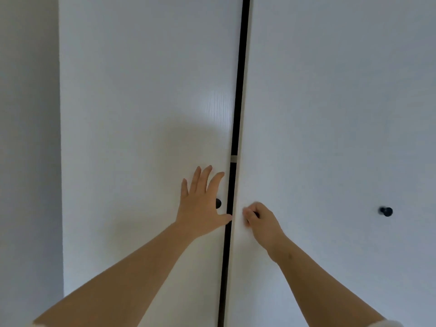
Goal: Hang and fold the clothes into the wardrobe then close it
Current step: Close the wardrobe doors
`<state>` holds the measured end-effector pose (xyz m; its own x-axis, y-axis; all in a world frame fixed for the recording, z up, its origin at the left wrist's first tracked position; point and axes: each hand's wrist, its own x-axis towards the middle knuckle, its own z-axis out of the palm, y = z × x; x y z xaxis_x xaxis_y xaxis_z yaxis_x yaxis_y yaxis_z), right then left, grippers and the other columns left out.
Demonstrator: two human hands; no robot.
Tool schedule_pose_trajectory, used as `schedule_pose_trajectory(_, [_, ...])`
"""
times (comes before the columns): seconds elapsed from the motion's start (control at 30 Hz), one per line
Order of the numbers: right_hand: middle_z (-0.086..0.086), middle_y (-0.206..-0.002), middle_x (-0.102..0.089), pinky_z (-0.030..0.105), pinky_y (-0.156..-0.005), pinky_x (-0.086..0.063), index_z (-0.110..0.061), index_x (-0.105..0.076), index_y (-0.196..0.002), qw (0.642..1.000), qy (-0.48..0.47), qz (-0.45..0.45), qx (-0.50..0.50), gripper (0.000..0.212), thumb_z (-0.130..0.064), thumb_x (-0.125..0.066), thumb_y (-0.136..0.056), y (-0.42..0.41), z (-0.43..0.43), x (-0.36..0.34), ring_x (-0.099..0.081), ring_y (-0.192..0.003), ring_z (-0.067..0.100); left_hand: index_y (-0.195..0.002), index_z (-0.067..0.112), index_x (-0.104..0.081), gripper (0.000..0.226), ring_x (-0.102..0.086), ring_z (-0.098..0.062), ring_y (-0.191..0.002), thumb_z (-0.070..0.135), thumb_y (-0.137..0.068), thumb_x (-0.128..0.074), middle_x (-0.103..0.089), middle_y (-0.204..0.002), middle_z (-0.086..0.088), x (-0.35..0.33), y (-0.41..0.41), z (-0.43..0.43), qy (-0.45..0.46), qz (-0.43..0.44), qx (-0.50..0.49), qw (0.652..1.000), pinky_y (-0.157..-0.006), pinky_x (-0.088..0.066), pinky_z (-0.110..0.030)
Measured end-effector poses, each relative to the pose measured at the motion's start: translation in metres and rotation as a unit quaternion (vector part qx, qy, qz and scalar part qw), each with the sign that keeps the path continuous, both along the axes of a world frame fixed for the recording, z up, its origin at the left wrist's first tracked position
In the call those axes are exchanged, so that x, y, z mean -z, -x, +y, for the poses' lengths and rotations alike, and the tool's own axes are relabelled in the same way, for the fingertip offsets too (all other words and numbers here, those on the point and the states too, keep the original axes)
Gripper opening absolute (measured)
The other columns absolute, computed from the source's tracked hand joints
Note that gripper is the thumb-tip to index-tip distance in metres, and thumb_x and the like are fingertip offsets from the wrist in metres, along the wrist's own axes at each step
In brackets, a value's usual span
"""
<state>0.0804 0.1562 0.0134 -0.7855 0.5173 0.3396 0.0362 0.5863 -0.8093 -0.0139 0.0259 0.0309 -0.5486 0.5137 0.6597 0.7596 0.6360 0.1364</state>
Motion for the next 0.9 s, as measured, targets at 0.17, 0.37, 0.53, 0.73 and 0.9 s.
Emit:
schedule_pose_trajectory(0.17, [-0.006,-0.07,-0.046,0.049,-0.096,-0.037,-0.026,-0.04,-0.067,1.0,0.014,-0.001,0.009,0.03,-0.032,-0.043,-0.096,0.035,0.007,-0.003,-0.046,-0.075,0.016,-0.145,0.028,0.021,0.121,0.042,-0.024,-0.131,0.078,-0.064,-0.054,0.041,-0.145,0.006,0.02,0.044,0.028,0.041,0.008,-0.053,0.998,-0.105,0.02,-0.058])
schedule_pose_trajectory(0.37, [-0.007,-0.072,-0.048,0.05,-0.099,-0.038,-0.028,-0.041,-0.07,1.0,0.001,-0.003,0.023,0.028,-0.036,-0.041,-0.096,0.062,0.019,0.001,-0.049,-0.079,0.016,-0.138,0.017,-0.044,0.12,-0.027,-0.036,-0.137,0.069,-0.036,-0.078,-0.038,-0.147,-0.009,0.035,0.059,0.038,-0.024,0.146,-0.064,0.987,-0.1,-0.014,-0.068])
schedule_pose_trajectory(0.53, [-0.01,-0.071,-0.049,0.044,-0.092,-0.039,-0.03,-0.041,-0.071,0.998,-0.034,0.002,0.06,0.028,-0.039,-0.038,-0.096,0.072,0.024,0.008,-0.052,-0.079,0.015,-0.137,0.016,-0.045,0.118,-0.031,-0.039,-0.135,0.066,-0.036,-0.08,-0.04,-0.146,-0.011,0.037,0.062,0.042,-0.019,0.153,-0.077,0.985,-0.099,-0.012,-0.07])
schedule_pose_trajectory(0.73, [-0.012,-0.078,-0.054,0.036,-0.079,-0.03,-0.032,-0.043,-0.076,0.995,-0.047,-0.028,0.086,0.025,-0.042,-0.034,-0.097,0.069,0.018,0.006,-0.052,-0.088,0.015,-0.144,0.018,0.012,0.124,0.013,-0.043,-0.138,0.066,-0.063,-0.068,0.016,-0.153,-0.016,0.035,0.053,0.041,0.033,0.138,-0.098,0.985,-0.103,-0.001,-0.07])
schedule_pose_trajectory(0.9, [-0.007,-0.121,-0.046,0.046,-0.107,-0.032,-0.04,-0.037,-0.127,0.997,0.056,-0.029,-0.036,0.037,-0.03,-0.048,-0.094,0.043,0.008,0.007,-0.042,-0.121,0.022,-0.125,0.021,0.046,0.118,0.045,-0.039,-0.122,0.062,-0.079,-0.055,0.057,-0.129,-0.009,0.028,0.05,0.03,0.13,0.095,-0.108,0.981,-0.106,0.01,-0.064])
